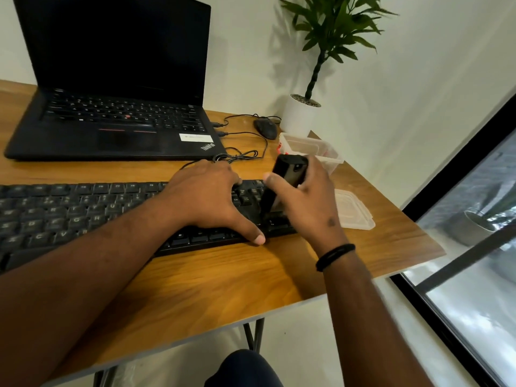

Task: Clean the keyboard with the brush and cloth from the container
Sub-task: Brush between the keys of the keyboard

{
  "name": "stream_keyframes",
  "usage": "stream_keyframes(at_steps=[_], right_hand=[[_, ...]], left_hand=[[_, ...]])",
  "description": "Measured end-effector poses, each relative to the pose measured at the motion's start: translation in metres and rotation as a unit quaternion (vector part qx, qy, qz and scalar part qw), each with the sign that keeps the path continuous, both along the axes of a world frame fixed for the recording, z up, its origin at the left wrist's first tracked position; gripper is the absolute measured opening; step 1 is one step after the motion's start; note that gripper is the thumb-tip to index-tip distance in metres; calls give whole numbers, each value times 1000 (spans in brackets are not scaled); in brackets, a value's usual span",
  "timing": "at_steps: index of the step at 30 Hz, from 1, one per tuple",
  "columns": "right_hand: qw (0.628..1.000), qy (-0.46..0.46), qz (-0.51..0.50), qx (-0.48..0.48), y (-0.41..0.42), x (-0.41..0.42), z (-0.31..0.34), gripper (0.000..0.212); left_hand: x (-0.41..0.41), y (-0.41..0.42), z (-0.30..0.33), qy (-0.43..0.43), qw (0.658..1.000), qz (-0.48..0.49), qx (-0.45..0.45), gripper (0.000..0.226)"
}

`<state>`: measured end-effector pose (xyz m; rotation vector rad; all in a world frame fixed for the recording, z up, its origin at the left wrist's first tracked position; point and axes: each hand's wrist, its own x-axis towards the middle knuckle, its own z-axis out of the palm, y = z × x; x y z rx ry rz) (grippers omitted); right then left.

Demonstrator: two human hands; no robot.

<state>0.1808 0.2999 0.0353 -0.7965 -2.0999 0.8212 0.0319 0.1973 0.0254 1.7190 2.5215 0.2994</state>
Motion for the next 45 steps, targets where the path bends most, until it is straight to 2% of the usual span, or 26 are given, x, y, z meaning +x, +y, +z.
stream_keyframes(at_steps=[2, 3, 6, 7, 8, 10, 11, 12, 14, 16, 19, 23, 26, 27, 29, 30, 34, 37, 41, 44, 45], right_hand=[[996, 44, 30, -67, -2, -3, -2, 33], [998, 36, 13, -55, 0, -3, -1, 35], [992, -69, -77, 78, 8, 1, 6, 45], [990, -84, -74, 88, 9, 0, 9, 44], [993, -86, -40, 75, 9, -2, 9, 40], [998, -51, 42, -16, 8, -6, 11, 32], [997, -43, 49, -30, 10, -8, 11, 31], [998, -54, 31, -15, 13, -9, 12, 33], [987, -125, -57, 87, 18, -9, 13, 40], [982, -138, -64, 107, 20, -11, 13, 40], [996, -89, 23, 15, 15, -15, 12, 37], [982, -127, -63, 123, 15, -19, 13, 42], [992, -98, 29, 81, 6, -25, 10, 41], [991, -98, 31, 88, 5, -27, 10, 42], [979, -131, -37, 153, 7, -28, 12, 45], [977, -134, -59, 155, 10, -28, 12, 45], [997, -70, 14, 23, 14, -26, 10, 34], [991, -83, -57, 85, 18, -24, 10, 40], [998, -54, 30, 34, 11, -29, 5, 36], [986, -101, -57, 116, 15, -31, 7, 45], [987, -104, -61, 109, 16, -32, 8, 45]], left_hand=[[0, 0, 0, 2, 1000, -1, -1, 138], [0, 0, 1, 2, 1000, -1, 0, 136], [0, 0, 2, -1, 1000, -2, 1, 126], [0, 0, 2, -2, 1000, -1, 1, 127], [0, 0, 1, -2, 1000, -1, 2, 130], [1, -1, 1, -2, 1000, 2, 2, 138], [1, -1, 1, -3, 1000, 3, 1, 140], [1, -1, 1, -4, 1000, 2, 1, 139], [1, -1, 2, -1, 1000, -4, 2, 131], [0, -1, 3, 2, 1000, -8, 1, 129], [1, -1, 2, 4, 1000, -5, -6, 137], [0, -1, 2, 3, 1000, -4, 3, 133], [0, -1, 1, 3, 1000, -2, 14, 131], [0, -1, 0, 4, 1000, -2, 15, 129], [0, 0, 0, 6, 1000, -5, 11, 127], [0, 0, 0, 6, 1000, -6, 10, 126], [-1, -1, 0, 12, 1000, -7, 5, 130], [-1, -1, 0, 6, 1000, -8, 6, 130], [0, -1, 0, 3, 1000, -3, 9, 129], [-1, 0, 0, 1, 1000, -5, 11, 126], [-1, 0, 0, 1, 1000, -6, 10, 126]])
